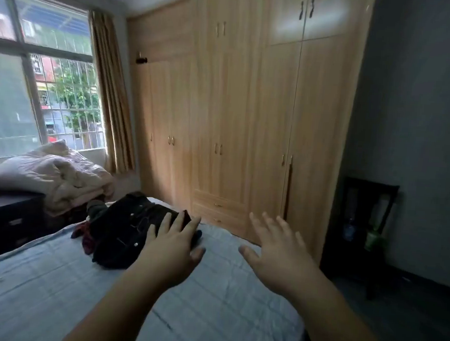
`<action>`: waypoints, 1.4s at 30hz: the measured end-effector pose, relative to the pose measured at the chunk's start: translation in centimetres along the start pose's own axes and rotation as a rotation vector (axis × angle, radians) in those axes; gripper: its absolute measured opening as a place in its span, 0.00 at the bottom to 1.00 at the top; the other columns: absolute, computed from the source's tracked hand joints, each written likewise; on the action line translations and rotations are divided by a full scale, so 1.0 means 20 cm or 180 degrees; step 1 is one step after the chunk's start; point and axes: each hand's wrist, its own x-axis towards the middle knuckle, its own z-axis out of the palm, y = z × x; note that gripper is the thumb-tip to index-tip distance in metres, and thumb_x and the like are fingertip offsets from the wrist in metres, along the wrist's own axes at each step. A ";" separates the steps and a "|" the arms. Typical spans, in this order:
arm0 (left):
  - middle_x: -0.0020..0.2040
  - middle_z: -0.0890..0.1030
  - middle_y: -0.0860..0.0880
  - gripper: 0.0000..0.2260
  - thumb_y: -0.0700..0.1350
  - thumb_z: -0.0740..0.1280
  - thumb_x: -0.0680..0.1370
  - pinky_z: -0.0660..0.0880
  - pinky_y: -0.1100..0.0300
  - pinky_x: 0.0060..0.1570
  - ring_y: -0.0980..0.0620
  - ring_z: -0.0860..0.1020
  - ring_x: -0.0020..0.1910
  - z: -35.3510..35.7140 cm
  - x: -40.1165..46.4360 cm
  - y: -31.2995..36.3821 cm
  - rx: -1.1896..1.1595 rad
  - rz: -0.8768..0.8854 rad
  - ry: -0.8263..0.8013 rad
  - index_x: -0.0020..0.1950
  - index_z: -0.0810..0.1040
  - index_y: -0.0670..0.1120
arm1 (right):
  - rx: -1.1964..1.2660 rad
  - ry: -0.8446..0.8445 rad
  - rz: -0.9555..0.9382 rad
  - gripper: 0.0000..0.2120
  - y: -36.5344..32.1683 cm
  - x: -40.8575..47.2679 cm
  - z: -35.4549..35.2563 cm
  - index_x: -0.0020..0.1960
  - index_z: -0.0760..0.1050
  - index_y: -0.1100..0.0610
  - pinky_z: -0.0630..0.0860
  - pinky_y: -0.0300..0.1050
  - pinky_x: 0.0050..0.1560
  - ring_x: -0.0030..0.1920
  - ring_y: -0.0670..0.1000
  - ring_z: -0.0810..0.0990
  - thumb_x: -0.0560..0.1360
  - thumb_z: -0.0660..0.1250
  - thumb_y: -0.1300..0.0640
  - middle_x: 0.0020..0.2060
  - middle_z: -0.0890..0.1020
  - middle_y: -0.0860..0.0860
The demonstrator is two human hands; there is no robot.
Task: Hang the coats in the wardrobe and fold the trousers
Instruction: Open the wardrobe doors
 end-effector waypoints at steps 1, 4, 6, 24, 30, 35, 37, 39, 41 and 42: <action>0.82 0.44 0.50 0.32 0.62 0.54 0.80 0.44 0.41 0.77 0.45 0.41 0.80 0.03 0.05 0.07 0.0024 0.0068 -0.0055 0.80 0.43 0.60 | -0.0017 0.0001 0.0022 0.35 0.08 0.02 0.00 0.81 0.41 0.44 0.44 0.60 0.77 0.80 0.52 0.42 0.80 0.49 0.33 0.81 0.45 0.46; 0.82 0.44 0.50 0.32 0.63 0.54 0.80 0.45 0.40 0.77 0.46 0.41 0.80 0.12 0.24 0.34 0.0055 0.0264 -0.0028 0.80 0.43 0.59 | -0.0094 0.0032 0.0171 0.36 0.39 0.10 -0.03 0.81 0.40 0.44 0.44 0.60 0.78 0.80 0.53 0.43 0.80 0.49 0.33 0.81 0.45 0.47; 0.82 0.45 0.49 0.32 0.63 0.53 0.81 0.46 0.40 0.77 0.46 0.42 0.80 0.20 0.37 0.55 0.0045 0.0384 -0.0036 0.80 0.43 0.59 | -0.0087 0.0014 0.0232 0.36 0.60 0.14 -0.04 0.81 0.39 0.44 0.44 0.60 0.78 0.80 0.53 0.42 0.80 0.49 0.33 0.81 0.45 0.47; 0.82 0.47 0.49 0.32 0.62 0.56 0.80 0.48 0.41 0.77 0.45 0.43 0.80 0.92 1.37 1.86 -0.0265 0.0917 -0.0230 0.79 0.43 0.60 | -0.0102 -0.0179 0.0909 0.35 2.13 0.60 -0.10 0.81 0.39 0.43 0.43 0.63 0.78 0.80 0.53 0.39 0.81 0.52 0.35 0.81 0.44 0.48; 0.82 0.46 0.50 0.32 0.62 0.56 0.81 0.47 0.41 0.77 0.46 0.42 0.80 1.21 1.78 2.08 -0.0446 0.0933 -0.0406 0.79 0.42 0.60 | -0.0145 -0.0268 0.0961 0.35 2.51 0.96 0.02 0.80 0.38 0.42 0.43 0.62 0.78 0.80 0.52 0.38 0.81 0.52 0.36 0.81 0.43 0.47; 0.82 0.45 0.49 0.33 0.63 0.55 0.80 0.48 0.41 0.77 0.45 0.42 0.80 1.44 2.32 2.20 -0.0436 0.0813 -0.0520 0.79 0.41 0.60 | -0.0110 -0.0403 0.0980 0.35 2.84 1.48 0.12 0.81 0.40 0.43 0.43 0.62 0.78 0.80 0.53 0.39 0.81 0.52 0.36 0.81 0.44 0.48; 0.82 0.47 0.48 0.33 0.63 0.55 0.80 0.49 0.41 0.77 0.44 0.43 0.80 1.50 2.56 2.26 -0.0464 0.0756 -0.0500 0.80 0.42 0.59 | -0.0083 -0.0441 0.0977 0.35 2.97 1.70 0.13 0.81 0.40 0.43 0.43 0.63 0.78 0.80 0.53 0.39 0.81 0.52 0.36 0.81 0.45 0.48; 0.82 0.49 0.48 0.33 0.63 0.55 0.80 0.50 0.41 0.77 0.44 0.45 0.80 1.56 2.79 2.33 -0.0478 0.0808 -0.0451 0.80 0.44 0.58 | -0.0051 -0.0415 0.0957 0.35 3.09 1.90 0.14 0.81 0.40 0.43 0.43 0.62 0.78 0.80 0.53 0.40 0.81 0.53 0.36 0.81 0.45 0.48; 0.81 0.51 0.48 0.32 0.62 0.56 0.80 0.52 0.42 0.76 0.45 0.47 0.80 1.61 2.99 2.42 -0.0484 0.0893 -0.0352 0.80 0.46 0.57 | -0.0010 -0.0352 0.0951 0.35 3.21 2.06 0.13 0.81 0.40 0.43 0.43 0.62 0.78 0.80 0.52 0.39 0.81 0.53 0.36 0.81 0.46 0.47; 0.81 0.52 0.48 0.32 0.62 0.56 0.80 0.52 0.42 0.76 0.45 0.48 0.80 1.64 3.08 2.46 -0.0507 0.0907 -0.0304 0.80 0.48 0.57 | 0.0011 -0.0324 0.0965 0.35 3.28 2.13 0.13 0.81 0.40 0.42 0.44 0.62 0.79 0.80 0.52 0.39 0.81 0.53 0.36 0.81 0.45 0.47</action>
